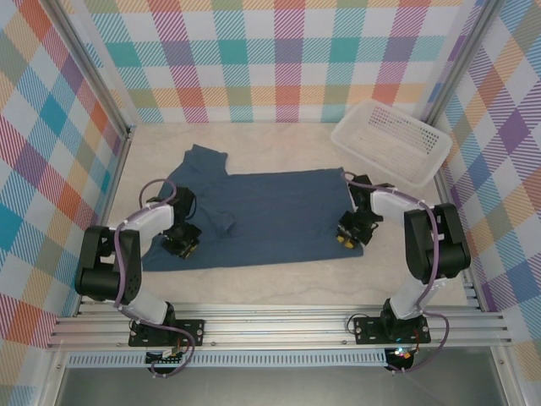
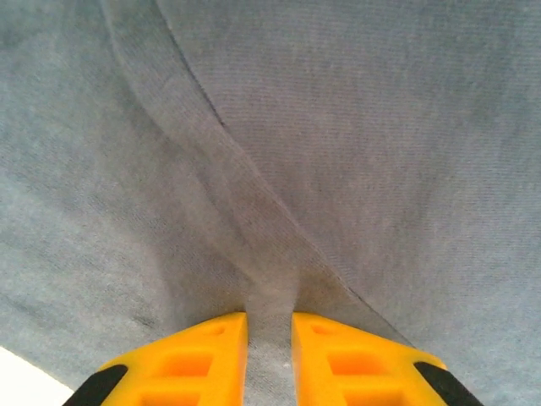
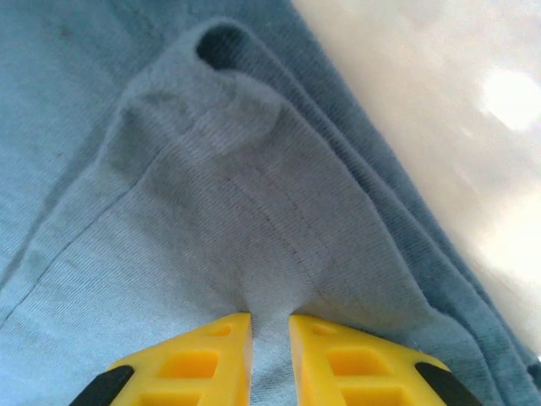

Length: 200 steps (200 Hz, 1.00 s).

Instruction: Fold and stack the t-shirts

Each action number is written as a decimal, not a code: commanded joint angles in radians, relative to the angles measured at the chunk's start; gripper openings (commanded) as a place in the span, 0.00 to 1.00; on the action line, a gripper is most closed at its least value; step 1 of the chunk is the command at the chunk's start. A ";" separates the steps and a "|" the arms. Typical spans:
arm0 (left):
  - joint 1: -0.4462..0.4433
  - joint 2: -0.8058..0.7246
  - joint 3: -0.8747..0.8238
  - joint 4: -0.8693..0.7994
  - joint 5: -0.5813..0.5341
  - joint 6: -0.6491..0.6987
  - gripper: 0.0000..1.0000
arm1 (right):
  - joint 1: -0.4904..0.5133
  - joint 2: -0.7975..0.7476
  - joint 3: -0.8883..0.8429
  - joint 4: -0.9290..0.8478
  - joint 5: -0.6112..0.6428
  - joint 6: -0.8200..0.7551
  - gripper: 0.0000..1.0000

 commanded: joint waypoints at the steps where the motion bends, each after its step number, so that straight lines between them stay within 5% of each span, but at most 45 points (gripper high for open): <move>1: -0.038 -0.041 -0.056 -0.071 -0.023 -0.039 0.21 | -0.001 -0.038 -0.098 -0.135 0.047 0.079 0.21; 81: -0.111 -0.223 -0.187 -0.108 -0.033 -0.097 0.22 | -0.001 -0.217 -0.244 -0.182 0.059 0.174 0.24; 136: -0.116 -0.315 0.080 -0.129 -0.063 0.047 0.37 | 0.064 -0.402 -0.082 -0.211 0.153 0.103 0.38; 200: -0.098 0.151 0.493 -0.075 0.013 0.214 0.29 | 0.074 -0.269 -0.022 0.020 0.017 -0.064 0.34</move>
